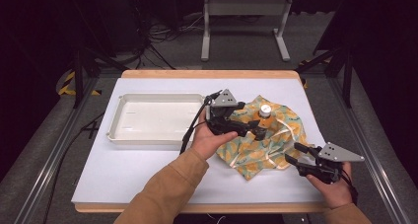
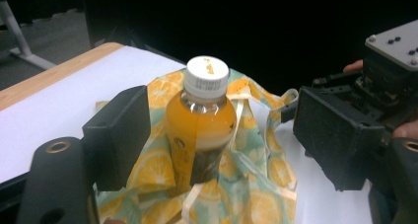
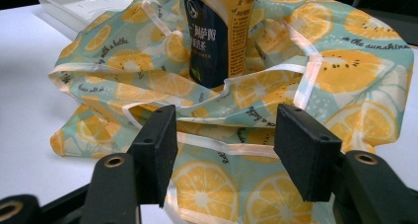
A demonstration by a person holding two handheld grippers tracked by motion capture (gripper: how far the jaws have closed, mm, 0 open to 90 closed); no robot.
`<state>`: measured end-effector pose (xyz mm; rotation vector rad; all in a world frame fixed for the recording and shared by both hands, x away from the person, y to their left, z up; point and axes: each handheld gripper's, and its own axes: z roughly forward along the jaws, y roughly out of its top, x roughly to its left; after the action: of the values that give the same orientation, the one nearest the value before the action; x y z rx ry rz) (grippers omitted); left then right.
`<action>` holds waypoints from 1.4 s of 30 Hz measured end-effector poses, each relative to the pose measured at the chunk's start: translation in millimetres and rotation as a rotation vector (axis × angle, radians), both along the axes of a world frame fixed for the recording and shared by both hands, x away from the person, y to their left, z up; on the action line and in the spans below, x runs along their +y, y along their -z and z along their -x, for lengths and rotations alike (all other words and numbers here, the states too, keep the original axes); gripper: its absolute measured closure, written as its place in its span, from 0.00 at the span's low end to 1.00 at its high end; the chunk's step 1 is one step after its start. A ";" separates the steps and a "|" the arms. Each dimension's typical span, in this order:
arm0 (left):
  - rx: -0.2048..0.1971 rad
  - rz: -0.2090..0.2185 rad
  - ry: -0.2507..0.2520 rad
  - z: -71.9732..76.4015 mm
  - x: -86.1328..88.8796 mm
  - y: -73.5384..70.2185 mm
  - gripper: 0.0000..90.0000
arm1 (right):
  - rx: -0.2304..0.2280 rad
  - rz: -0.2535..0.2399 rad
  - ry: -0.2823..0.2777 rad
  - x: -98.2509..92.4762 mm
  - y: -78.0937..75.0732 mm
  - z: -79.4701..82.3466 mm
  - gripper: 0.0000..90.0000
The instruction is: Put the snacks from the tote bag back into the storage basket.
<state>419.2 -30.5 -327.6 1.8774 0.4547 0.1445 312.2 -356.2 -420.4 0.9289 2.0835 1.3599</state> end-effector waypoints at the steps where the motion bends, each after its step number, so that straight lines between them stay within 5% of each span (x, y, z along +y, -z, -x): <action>1: 0.005 0.008 0.003 -1.1 -1.7 0.3 0.25 | 0.001 -0.003 0.001 -0.1 0.3 0.2 0.48; 5: 0.016 0.029 0.010 -6.5 -7.5 2.4 0.24 | 0.003 -0.005 0.001 -1.0 1.6 -0.2 0.48; 15: -0.004 0.005 0.007 -21.9 -21.6 10.3 0.24 | 0.019 -0.009 0.009 -2.1 3.9 -0.9 0.48; 42: -0.050 0.003 0.015 -29.7 -48.2 26.0 0.46 | 0.037 -0.031 -0.012 -2.6 5.1 -1.4 0.49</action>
<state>448.8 -78.6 -353.7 1.8698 0.4062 0.1802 313.6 -358.8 -425.5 0.9626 2.1047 1.3946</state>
